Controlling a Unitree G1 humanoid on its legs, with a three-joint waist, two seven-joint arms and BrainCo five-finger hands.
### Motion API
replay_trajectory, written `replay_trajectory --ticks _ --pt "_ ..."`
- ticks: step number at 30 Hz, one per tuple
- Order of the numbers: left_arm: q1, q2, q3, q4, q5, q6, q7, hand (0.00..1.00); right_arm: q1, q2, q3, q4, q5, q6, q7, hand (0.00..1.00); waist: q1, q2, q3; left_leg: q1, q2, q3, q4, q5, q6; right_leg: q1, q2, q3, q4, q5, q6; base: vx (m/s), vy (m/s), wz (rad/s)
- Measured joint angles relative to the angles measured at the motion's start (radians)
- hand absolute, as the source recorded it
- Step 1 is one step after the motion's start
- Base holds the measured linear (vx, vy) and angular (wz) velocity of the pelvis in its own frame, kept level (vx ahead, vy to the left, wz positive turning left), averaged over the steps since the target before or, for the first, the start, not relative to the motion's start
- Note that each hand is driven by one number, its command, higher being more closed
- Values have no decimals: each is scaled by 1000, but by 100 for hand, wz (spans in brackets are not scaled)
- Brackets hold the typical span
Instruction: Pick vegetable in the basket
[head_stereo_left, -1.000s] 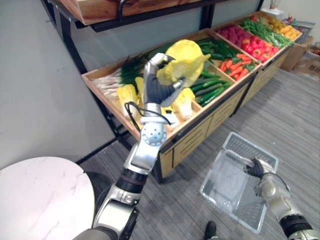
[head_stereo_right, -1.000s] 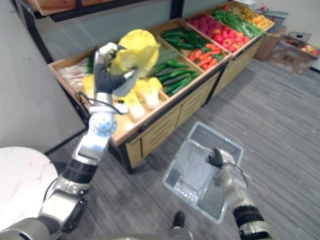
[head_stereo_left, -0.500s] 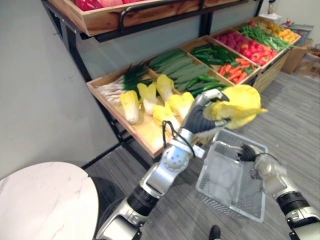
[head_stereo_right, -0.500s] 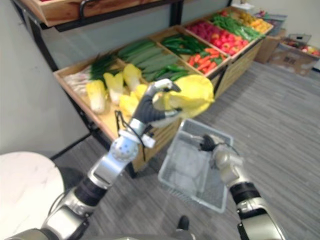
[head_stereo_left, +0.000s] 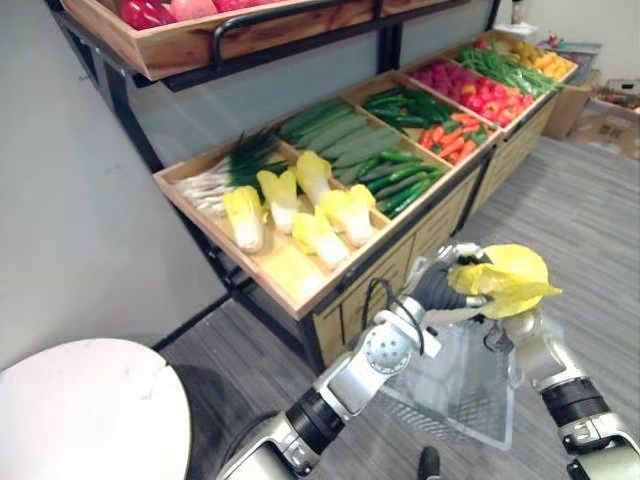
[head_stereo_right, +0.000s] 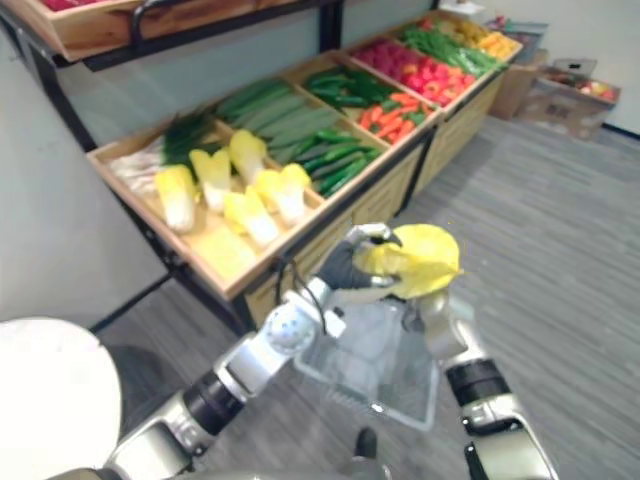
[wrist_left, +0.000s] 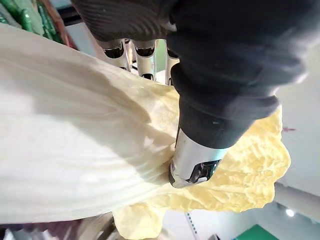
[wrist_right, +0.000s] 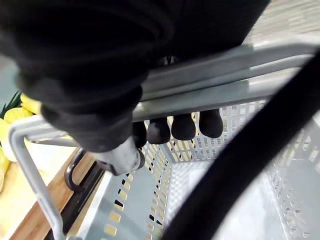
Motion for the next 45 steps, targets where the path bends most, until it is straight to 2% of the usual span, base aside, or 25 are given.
replay_trajectory --ticks 3,8,11,15,22,26,37,38,41,45 --pt "39 -2 1 19 8 0 15 100 0 5 -1 -37 0 15 2 100 0 -1 0 6 4 16 1 -3 -4 -5 7 14 0 0 0 -19 -8 -14" --pt "71 -13 15 85 13 -2 84 100 0 13 -4 -61 0 25 2 100 -1 -2 1 10 8 19 1 -5 -7 -5 14 19 0 0 0 -9 -5 -3" --pt "77 -14 25 100 14 -7 120 100 0 26 -32 -64 0 38 1 100 -1 -6 3 10 10 19 1 -5 -8 -5 15 20 0 0 0 0 0 0" --pt "103 -27 59 135 16 -37 168 100 0 29 -77 -101 0 61 0 100 -2 -10 5 10 10 21 2 -7 -10 -8 16 22 0 0 0 0 0 0" --pt "119 -27 90 221 59 -40 226 100 0 29 -116 -171 -8 91 -1 100 -7 -25 5 7 11 24 3 -8 -11 -15 18 26 0 0 0 -9 -3 -2" --pt "146 -25 90 271 87 -35 235 100 -18 44 -115 -227 -6 91 2 100 -27 -28 6 8 11 28 3 -8 -12 -17 20 30 0 0 0 -13 -3 -3" --pt "148 -24 80 341 130 -28 233 100 -39 51 -114 -245 -5 89 3 100 -26 -36 10 16 13 45 3 -11 -15 -20 25 48 0 2 -2 -15 -4 -4" --pt "148 -24 80 342 132 -22 231 0 -39 51 -111 -245 -5 89 3 100 -26 -36 10 16 13 45 3 -11 -15 -20 25 48 0 2 -2 0 0 0" --pt "147 -24 80 352 166 -8 230 0 -39 58 -108 -244 -6 89 13 100 -27 -37 10 16 13 45 3 -11 -15 -20 25 48 0 2 -2 0 0 0" --pt "147 -24 83 370 169 65 220 0 -39 70 -108 -243 -6 88 22 100 -34 -38 11 16 13 45 3 -11 -15 -20 25 48 0 2 -2 -17 -4 0"
